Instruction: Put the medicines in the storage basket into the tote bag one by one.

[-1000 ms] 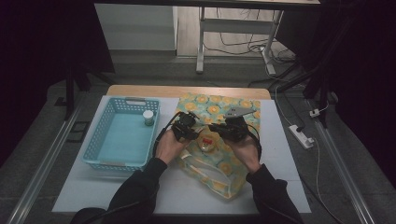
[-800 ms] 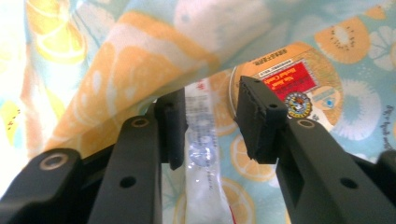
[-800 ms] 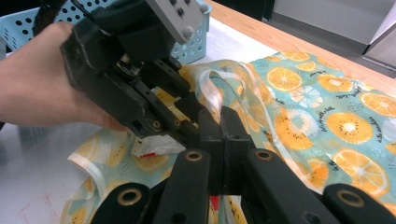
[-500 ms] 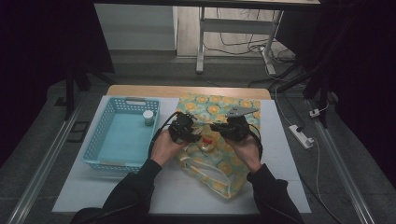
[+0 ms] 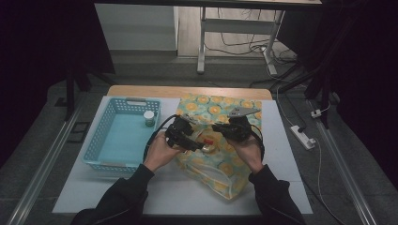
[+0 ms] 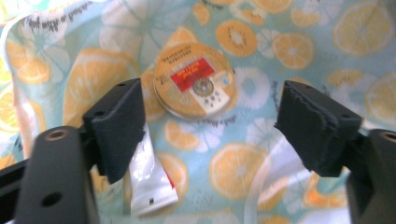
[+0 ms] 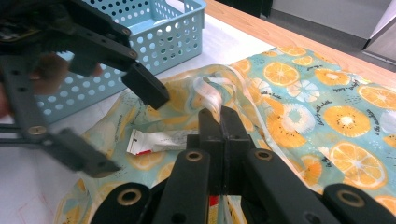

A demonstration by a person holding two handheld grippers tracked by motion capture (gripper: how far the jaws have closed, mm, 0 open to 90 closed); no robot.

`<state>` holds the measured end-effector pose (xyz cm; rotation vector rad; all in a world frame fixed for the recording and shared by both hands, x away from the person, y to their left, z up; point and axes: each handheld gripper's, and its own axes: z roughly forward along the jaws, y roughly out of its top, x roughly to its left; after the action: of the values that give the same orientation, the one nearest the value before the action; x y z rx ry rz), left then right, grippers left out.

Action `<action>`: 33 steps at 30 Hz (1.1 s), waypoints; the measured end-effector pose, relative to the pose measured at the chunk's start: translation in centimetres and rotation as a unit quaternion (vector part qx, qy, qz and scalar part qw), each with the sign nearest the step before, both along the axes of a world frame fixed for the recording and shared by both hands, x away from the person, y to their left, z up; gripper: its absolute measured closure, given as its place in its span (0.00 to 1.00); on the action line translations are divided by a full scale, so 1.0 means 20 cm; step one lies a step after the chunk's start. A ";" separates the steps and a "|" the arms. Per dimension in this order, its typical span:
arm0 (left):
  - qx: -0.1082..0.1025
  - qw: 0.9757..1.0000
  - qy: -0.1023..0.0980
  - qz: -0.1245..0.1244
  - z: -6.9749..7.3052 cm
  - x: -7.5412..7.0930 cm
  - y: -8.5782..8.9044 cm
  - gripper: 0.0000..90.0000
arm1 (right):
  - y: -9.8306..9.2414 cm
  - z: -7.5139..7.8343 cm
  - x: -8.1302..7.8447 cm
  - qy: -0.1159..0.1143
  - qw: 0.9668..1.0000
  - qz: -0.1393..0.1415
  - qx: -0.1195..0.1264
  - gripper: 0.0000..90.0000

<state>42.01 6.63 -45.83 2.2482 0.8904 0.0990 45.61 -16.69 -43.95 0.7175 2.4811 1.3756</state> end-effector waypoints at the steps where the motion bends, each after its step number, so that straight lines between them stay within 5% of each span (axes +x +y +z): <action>1: -0.003 1.000 0.002 0.000 0.00 -0.01 0.01 0.22 | 0.00 0.00 0.00 0.000 1.000 0.001 0.000 1.00; 16: -0.040 0.999 -0.009 0.000 0.04 -0.09 0.16 0.01 | -0.01 0.01 0.00 -0.002 1.000 0.000 0.000 1.00; 25: -0.050 0.998 -0.027 0.019 0.04 -0.11 0.28 0.00 | -0.01 0.01 0.00 -0.002 1.000 -0.001 0.001 1.00; 33: -0.028 0.998 -0.033 0.045 0.04 -0.13 0.38 0.00 | -0.02 0.02 0.00 -0.003 1.000 -0.003 0.002 1.00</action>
<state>39.50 14.31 -45.02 2.1401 0.9468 0.1869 45.60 -17.06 -43.55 0.7203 2.4694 1.3795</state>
